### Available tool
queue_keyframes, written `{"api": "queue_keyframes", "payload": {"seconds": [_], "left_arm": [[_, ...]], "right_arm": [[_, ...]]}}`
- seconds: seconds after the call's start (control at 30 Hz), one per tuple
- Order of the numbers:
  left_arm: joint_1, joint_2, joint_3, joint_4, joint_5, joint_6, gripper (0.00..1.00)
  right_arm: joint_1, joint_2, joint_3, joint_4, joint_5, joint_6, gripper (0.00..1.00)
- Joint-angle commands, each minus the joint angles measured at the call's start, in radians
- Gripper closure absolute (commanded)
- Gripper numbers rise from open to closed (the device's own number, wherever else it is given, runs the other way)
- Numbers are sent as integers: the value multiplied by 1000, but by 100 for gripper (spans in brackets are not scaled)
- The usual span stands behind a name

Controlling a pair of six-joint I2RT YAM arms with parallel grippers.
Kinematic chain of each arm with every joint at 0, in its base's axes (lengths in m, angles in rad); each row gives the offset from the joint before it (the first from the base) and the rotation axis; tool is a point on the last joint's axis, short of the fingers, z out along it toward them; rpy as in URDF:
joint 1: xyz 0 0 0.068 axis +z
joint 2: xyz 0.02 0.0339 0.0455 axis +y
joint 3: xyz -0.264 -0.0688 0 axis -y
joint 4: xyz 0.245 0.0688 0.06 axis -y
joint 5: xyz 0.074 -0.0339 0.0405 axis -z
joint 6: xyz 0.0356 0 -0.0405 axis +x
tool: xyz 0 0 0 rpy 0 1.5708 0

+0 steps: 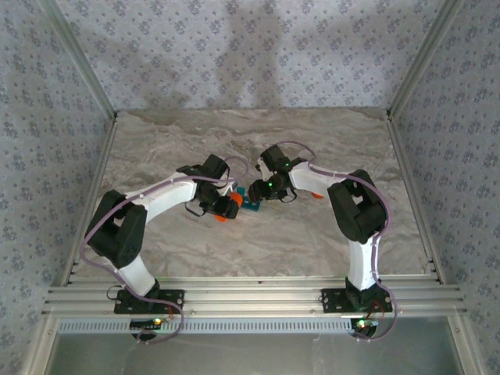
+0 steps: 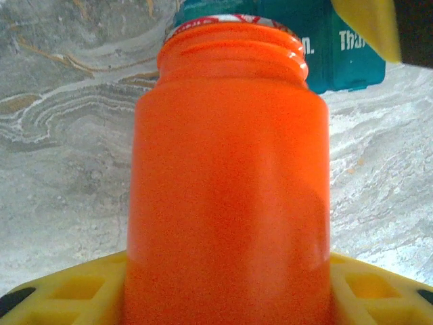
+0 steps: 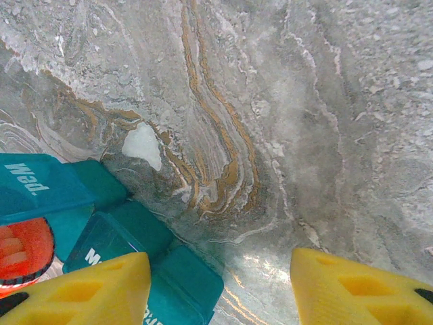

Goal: Sort the pills into containers

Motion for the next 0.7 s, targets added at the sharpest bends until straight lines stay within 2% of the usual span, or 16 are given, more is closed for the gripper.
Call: {"api": "queue_keyframes", "payload": {"seconds": [0.0,0.67], "left_arm": [[-5,13,23,-93,-22,4,100],[-7,72,111,-168,-53,24,100]], "right_arm": [[0,24,-12,-19,0,-7,41],[2,25,-19,-15,-11,-18,41]]}}
